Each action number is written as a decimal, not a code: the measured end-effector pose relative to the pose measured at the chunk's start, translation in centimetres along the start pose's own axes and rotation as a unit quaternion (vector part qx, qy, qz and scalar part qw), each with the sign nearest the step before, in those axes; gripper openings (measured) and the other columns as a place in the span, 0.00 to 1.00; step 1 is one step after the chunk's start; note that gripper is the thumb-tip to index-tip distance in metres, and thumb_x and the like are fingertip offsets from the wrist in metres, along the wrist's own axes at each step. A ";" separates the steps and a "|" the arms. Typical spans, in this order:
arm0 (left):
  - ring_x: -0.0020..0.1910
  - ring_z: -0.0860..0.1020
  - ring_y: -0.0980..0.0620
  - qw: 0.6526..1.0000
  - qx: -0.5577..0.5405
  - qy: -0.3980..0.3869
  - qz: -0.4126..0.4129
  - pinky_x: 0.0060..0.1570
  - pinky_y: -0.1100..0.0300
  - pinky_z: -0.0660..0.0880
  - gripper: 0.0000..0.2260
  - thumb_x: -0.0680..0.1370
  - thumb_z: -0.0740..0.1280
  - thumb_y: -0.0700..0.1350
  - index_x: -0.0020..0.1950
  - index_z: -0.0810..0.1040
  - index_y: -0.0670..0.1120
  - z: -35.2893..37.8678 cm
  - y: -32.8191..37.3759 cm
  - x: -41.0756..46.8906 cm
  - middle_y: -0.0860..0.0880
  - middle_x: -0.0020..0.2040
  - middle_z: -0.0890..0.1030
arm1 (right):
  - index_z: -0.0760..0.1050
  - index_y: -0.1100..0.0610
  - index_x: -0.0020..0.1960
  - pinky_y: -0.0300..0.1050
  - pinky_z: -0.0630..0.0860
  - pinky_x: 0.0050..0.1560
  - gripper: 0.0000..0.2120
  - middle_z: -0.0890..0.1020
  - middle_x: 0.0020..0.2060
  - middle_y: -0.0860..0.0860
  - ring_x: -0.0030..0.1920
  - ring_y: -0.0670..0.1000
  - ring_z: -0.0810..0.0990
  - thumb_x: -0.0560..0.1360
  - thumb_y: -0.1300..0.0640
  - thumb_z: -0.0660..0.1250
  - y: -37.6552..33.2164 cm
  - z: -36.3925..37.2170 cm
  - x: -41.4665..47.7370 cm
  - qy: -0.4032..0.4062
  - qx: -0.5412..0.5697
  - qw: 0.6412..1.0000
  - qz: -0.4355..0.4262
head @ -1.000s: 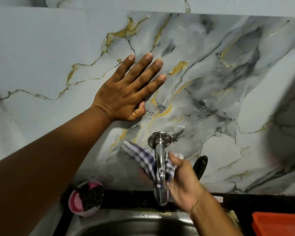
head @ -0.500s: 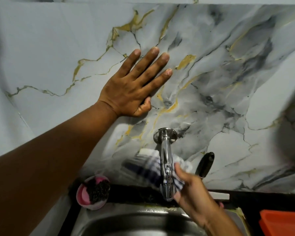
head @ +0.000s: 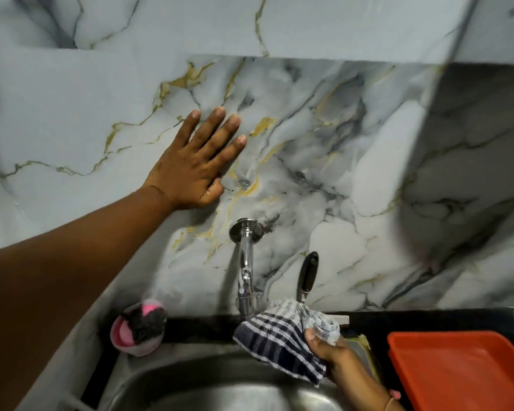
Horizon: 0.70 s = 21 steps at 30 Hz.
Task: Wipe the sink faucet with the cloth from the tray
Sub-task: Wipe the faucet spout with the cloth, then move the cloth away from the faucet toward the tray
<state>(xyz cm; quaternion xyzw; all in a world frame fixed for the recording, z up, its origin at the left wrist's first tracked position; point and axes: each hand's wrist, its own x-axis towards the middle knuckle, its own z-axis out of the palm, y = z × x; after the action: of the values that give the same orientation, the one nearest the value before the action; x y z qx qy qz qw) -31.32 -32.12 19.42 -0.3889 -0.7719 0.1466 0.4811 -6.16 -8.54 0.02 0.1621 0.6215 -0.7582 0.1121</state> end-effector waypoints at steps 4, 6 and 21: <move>0.79 0.63 0.38 0.940 -0.275 -0.101 -0.175 0.74 0.37 0.67 0.34 0.71 0.67 0.49 0.78 0.68 0.42 -5.6 9.1 -0.2 0.39 0.80 0.64 | 0.80 0.59 0.59 0.35 0.71 0.57 0.16 0.84 0.58 0.54 0.57 0.44 0.80 0.76 0.71 0.64 -2.5 -2.4 -4.1 0.061 -0.048 0.995 -0.058; 0.73 0.73 0.47 0.809 -0.483 -0.144 -0.302 0.70 0.46 0.73 0.32 0.72 0.65 0.56 0.76 0.69 0.52 -8.6 15.3 -0.6 0.49 0.76 0.71 | 0.85 0.46 0.50 0.29 0.75 0.53 0.17 0.88 0.48 0.42 0.50 0.36 0.83 0.73 0.67 0.68 -3.7 -3.2 -7.0 0.031 -0.031 0.993 -0.109; 0.54 0.85 0.38 0.147 -0.758 -0.424 -0.473 0.55 0.51 0.82 0.12 0.74 0.73 0.34 0.57 0.85 0.37 -11.6 45.7 2.3 0.38 0.53 0.87 | 0.79 0.59 0.62 0.60 0.71 0.68 0.16 0.83 0.59 0.60 0.61 0.61 0.80 0.76 0.57 0.68 0.8 -25.1 -16.1 0.110 0.079 0.991 0.017</move>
<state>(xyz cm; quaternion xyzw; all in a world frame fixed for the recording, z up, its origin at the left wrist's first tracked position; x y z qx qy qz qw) -0.95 -2.24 -0.85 0.0055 -0.6123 -0.6266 -0.4822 11.71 15.31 1.08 0.2635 0.5655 -0.7804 0.0422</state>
